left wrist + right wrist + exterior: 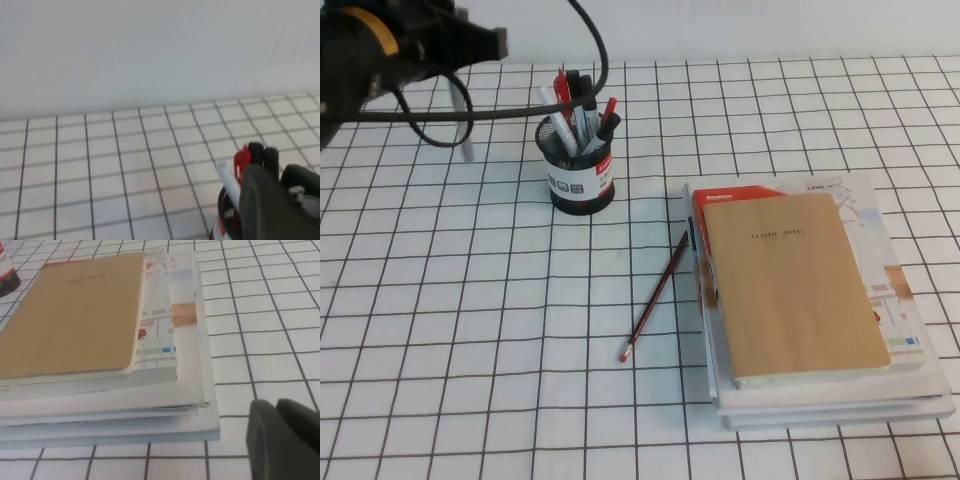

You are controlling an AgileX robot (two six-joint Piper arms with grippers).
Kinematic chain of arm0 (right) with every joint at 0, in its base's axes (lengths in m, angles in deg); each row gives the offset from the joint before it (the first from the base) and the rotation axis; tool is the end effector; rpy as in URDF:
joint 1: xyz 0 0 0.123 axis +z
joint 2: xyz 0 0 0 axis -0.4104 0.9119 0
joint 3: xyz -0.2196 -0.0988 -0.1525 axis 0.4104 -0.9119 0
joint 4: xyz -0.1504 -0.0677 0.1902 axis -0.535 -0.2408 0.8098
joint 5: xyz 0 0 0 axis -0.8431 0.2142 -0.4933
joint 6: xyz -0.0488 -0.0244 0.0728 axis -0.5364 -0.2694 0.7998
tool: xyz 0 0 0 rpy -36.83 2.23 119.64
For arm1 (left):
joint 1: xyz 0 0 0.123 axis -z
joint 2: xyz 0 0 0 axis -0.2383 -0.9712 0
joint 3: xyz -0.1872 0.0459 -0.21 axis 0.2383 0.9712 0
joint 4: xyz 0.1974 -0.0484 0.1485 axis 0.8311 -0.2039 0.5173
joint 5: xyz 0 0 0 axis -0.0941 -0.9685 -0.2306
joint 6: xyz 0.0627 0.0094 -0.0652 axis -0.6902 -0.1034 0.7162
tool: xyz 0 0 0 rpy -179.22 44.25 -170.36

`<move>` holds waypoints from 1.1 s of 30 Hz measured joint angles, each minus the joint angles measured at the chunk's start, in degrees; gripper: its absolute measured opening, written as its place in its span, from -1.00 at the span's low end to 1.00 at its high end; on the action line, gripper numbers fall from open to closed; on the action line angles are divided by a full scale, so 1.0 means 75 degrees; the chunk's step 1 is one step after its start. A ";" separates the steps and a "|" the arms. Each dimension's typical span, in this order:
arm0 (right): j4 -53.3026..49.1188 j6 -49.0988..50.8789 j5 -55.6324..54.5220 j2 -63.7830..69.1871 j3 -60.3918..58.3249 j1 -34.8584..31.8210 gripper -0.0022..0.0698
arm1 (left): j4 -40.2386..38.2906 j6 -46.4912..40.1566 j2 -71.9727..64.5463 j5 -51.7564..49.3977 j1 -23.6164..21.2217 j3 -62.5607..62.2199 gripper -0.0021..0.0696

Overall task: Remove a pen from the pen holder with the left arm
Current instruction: 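Take a marker out of the pen holder and lay it on the table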

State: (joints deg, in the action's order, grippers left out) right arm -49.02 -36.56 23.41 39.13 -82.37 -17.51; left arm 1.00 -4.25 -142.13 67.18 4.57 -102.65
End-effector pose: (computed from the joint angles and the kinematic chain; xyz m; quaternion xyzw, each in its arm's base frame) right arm 0.0512 0.0109 0.1712 0.0040 0.8040 0.1049 0.5853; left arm 0.3432 -0.1080 0.3611 0.1165 0.8114 -0.0644 0.5691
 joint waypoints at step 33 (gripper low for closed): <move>0.0000 0.0000 0.0000 0.0000 0.0000 0.0000 -0.98 | -0.2986 -0.3399 -0.2459 -0.7782 0.1152 -0.3643 -0.85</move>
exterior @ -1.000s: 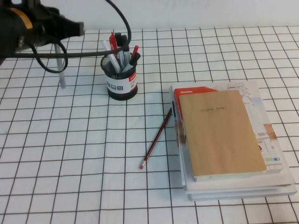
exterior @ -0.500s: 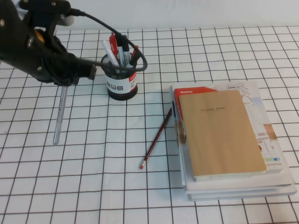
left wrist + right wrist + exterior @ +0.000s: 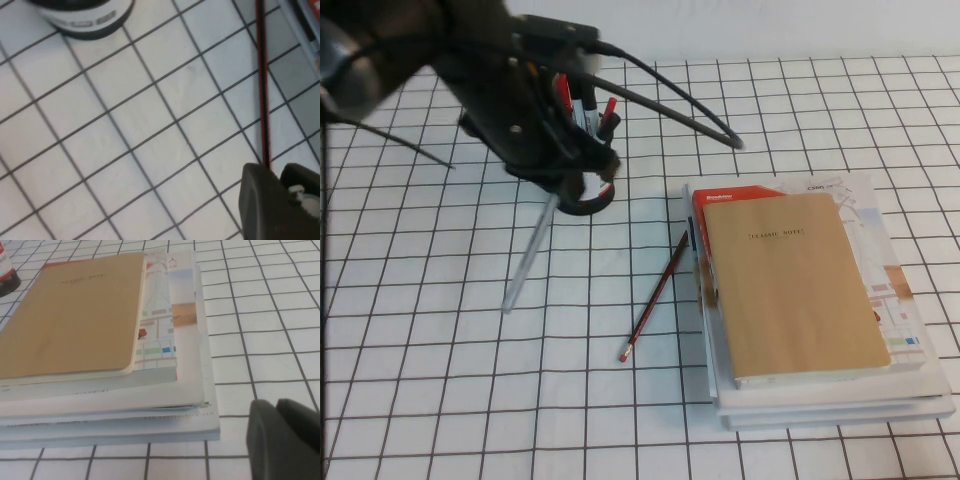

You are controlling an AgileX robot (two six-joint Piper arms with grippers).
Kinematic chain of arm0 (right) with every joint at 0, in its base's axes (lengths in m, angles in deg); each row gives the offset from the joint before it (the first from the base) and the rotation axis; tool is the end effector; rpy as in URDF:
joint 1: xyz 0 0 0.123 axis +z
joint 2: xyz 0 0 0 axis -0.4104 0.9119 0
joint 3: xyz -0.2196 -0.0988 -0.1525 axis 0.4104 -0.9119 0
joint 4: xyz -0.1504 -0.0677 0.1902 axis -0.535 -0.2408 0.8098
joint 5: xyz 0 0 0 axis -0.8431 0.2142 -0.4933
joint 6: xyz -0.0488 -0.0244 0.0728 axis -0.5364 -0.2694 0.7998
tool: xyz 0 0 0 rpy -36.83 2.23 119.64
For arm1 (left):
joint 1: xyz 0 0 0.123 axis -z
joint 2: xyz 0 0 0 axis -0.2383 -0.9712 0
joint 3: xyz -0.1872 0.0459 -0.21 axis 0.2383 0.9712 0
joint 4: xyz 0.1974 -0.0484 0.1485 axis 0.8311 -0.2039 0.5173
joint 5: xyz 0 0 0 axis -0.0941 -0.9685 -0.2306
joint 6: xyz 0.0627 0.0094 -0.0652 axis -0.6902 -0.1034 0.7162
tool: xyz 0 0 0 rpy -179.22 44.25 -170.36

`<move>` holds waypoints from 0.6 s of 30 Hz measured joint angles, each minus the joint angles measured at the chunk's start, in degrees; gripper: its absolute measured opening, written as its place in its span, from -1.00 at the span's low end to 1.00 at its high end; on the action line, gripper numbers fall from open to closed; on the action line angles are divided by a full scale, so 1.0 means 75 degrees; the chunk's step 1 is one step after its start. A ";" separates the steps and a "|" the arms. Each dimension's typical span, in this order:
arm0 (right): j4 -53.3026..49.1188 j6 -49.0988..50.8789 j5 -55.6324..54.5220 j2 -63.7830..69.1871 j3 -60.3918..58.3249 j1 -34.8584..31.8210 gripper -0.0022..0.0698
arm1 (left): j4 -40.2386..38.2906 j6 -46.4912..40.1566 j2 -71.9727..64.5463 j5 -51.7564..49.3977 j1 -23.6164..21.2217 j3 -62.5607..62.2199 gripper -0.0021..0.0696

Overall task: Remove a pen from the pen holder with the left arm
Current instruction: 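Take a marker out of the pen holder and lay it on the table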

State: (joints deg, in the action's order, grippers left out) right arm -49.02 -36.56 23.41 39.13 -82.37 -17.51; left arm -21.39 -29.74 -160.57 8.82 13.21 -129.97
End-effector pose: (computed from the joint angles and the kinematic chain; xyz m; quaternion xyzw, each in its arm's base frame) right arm 0.0512 0.0109 0.1712 0.0040 0.8040 0.1049 0.5853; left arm 0.3465 -0.1862 0.3244 0.3015 0.9365 -0.0750 0.1628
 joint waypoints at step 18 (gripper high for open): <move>0.0000 0.0000 0.0000 0.0000 0.0000 0.0000 -0.98 | -0.0199 -0.0204 -0.2452 -0.0004 0.0411 -0.1090 -0.85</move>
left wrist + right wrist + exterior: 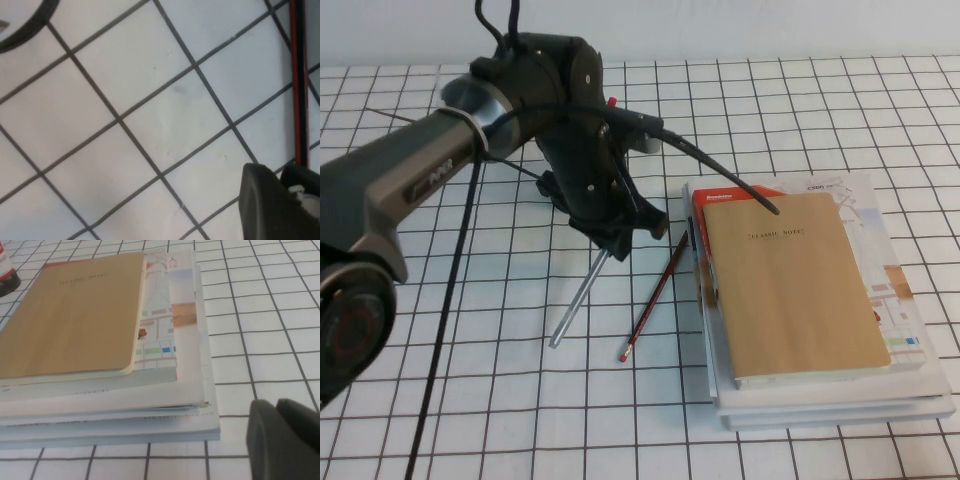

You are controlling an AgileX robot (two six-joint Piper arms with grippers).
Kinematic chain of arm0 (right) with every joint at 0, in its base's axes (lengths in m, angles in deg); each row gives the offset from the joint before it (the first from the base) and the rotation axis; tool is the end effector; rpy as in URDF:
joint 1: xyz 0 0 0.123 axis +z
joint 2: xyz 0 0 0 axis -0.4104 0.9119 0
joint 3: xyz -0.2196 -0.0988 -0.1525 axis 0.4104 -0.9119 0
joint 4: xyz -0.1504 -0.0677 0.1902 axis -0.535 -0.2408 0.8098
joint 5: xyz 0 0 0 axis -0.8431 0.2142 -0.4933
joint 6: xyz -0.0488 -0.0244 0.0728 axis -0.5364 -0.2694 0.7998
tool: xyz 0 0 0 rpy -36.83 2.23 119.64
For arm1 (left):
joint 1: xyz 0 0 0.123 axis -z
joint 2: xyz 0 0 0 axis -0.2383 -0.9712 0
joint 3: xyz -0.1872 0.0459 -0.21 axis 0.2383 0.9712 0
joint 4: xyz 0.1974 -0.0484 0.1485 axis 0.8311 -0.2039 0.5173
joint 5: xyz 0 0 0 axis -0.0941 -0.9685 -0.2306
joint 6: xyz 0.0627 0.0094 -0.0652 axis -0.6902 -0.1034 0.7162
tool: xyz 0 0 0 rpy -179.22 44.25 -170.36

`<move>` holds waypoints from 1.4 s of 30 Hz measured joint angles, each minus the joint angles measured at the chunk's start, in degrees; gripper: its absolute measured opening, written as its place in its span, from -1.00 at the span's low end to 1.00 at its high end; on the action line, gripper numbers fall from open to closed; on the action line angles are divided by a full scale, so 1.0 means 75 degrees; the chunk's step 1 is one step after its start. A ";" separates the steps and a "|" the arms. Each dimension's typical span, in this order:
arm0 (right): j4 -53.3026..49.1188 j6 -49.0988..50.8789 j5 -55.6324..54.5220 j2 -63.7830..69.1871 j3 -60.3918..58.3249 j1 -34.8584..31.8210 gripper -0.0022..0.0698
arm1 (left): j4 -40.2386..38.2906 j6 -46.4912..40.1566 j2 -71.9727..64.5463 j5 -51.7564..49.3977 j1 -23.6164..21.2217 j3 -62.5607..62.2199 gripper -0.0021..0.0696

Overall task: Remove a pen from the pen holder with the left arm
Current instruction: 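Take a marker out of the pen holder and lay it on the table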

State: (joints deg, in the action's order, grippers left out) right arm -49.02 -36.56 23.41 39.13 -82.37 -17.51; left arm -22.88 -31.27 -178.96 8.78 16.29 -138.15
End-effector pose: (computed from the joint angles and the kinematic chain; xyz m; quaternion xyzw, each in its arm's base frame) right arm 0.0512 0.0109 0.1712 0.0040 0.8040 0.1049 0.5853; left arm 0.3883 -0.2374 0.2270 0.3356 0.9363 -0.0741 0.0724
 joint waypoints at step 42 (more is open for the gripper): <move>0.0000 0.0000 0.0000 0.0000 0.0000 0.0000 -0.98 | -0.0206 -0.0436 0.0100 0.0603 0.0004 0.0000 -0.86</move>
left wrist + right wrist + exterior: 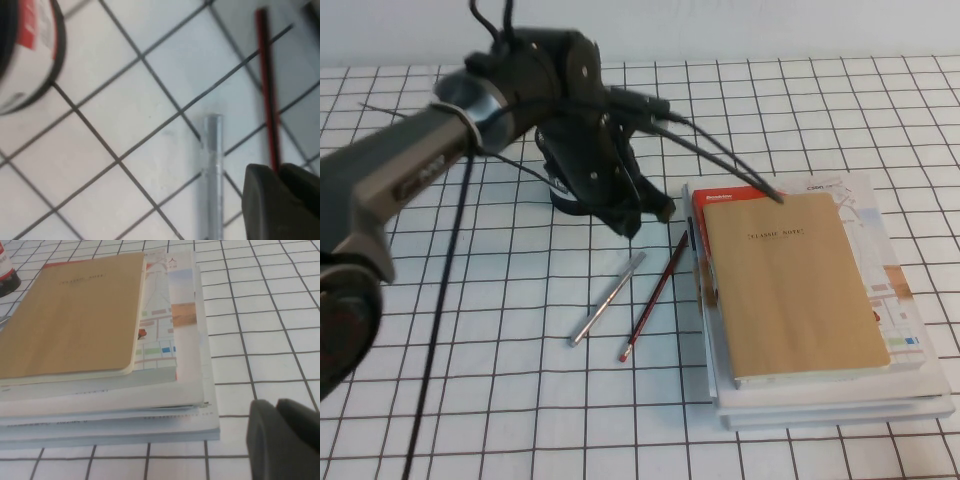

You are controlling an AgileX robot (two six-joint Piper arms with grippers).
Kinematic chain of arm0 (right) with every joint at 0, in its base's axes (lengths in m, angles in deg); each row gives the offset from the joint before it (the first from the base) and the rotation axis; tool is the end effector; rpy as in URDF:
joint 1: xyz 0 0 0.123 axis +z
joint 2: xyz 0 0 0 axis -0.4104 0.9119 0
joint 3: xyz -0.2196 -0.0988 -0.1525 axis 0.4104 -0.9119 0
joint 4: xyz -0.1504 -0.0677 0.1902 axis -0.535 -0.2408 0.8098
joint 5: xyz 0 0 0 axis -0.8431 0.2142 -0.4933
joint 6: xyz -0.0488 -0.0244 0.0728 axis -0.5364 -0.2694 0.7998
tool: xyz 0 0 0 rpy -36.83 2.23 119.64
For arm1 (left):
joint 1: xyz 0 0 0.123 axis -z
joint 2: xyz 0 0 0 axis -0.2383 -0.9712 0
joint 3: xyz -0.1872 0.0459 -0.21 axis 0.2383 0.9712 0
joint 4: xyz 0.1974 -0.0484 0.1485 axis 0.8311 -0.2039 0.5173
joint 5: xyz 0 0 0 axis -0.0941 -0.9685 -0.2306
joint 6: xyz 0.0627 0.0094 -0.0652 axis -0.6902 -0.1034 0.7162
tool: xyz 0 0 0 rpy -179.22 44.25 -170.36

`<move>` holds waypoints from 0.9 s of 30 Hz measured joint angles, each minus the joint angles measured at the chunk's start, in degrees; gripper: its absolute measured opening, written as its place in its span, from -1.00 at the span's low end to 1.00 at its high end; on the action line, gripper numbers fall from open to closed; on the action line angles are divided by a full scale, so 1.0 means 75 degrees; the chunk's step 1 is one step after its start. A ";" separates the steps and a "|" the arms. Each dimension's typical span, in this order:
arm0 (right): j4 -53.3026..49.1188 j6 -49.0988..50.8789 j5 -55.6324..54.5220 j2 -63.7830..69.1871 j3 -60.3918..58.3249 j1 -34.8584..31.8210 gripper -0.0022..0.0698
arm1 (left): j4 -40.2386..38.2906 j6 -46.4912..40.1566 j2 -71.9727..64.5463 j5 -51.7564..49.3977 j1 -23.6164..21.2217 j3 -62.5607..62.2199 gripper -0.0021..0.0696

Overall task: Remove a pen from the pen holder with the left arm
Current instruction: 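Take a marker out of the pen holder and lay it on the table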

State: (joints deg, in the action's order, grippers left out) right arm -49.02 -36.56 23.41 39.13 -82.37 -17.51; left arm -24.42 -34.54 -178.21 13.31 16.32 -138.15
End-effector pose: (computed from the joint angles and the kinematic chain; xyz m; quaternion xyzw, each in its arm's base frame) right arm 0.0512 0.0109 0.1712 0.0040 0.8040 0.1049 0.5853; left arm 0.3921 -0.2421 0.2348 0.3548 0.9230 -0.0904 0.1180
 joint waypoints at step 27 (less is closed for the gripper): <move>0.0000 0.0000 0.0000 0.0000 0.0000 0.0000 -0.98 | -0.0014 0.0703 0.9834 0.5083 0.0000 0.8396 -0.94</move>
State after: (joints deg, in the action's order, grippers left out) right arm -49.02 -36.56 23.41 39.13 -82.37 -17.51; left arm -24.53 -29.26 -104.45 51.43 16.32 -75.18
